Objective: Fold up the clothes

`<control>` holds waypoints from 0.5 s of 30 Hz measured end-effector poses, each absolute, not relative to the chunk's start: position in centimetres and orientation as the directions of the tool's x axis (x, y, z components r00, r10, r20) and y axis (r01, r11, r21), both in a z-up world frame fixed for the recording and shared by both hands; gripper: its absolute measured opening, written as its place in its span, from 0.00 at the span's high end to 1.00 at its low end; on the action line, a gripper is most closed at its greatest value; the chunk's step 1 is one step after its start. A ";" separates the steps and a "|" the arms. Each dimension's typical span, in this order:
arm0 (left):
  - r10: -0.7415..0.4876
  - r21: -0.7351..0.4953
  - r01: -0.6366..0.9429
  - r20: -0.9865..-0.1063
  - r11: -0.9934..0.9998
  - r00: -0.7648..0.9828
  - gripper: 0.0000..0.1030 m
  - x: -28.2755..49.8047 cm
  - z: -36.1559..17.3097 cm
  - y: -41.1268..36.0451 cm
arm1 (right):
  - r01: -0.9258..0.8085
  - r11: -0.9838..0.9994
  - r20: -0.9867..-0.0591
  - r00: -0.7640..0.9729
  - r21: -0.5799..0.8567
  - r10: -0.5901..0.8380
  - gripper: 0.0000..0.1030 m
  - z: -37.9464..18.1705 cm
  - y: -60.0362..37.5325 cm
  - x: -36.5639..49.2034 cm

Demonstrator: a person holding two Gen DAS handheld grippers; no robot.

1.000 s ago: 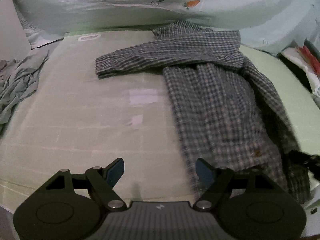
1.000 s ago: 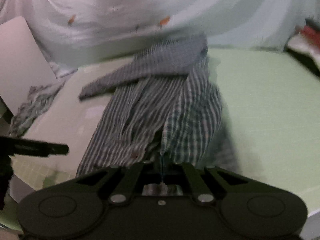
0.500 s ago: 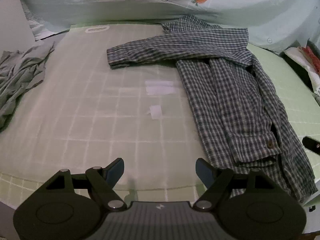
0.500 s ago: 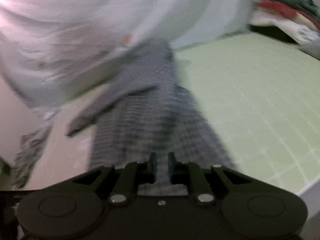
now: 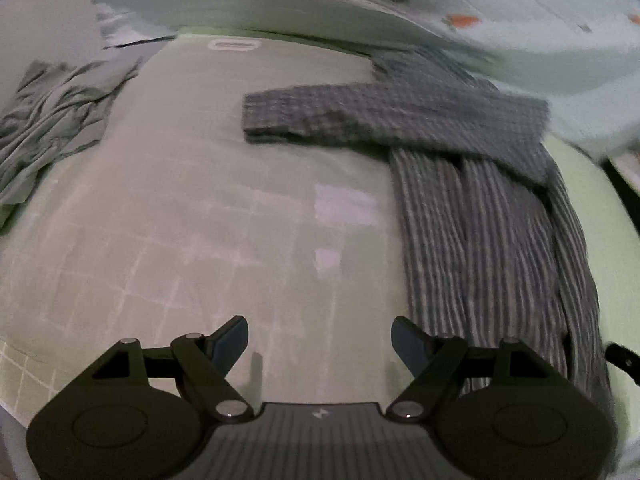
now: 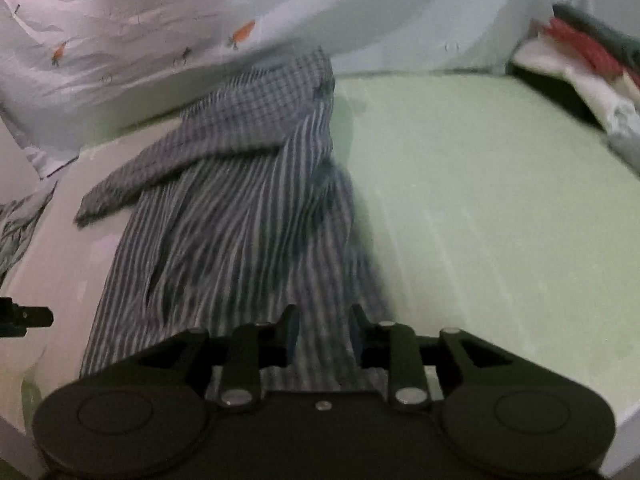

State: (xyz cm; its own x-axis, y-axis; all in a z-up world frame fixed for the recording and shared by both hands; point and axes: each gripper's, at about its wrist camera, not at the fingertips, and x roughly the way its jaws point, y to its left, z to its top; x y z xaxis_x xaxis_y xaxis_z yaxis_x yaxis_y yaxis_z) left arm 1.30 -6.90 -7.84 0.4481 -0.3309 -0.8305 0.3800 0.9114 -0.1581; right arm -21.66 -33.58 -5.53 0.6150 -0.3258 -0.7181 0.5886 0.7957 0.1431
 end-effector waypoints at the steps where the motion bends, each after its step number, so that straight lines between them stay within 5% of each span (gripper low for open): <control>1: -0.323 -0.162 0.357 -0.829 0.920 0.457 0.23 2.1 -7.7 -7.0 | 0.585 0.799 -0.711 0.619 0.135 -0.333 0.73 -5.2 -34.3 -21.2; 15: -0.243 -0.163 0.194 -0.819 0.967 0.521 0.22 14.9 -8.6 -8.3 | 0.494 0.862 -0.661 0.686 0.117 -0.303 0.70 -4.3 -42.0 -6.0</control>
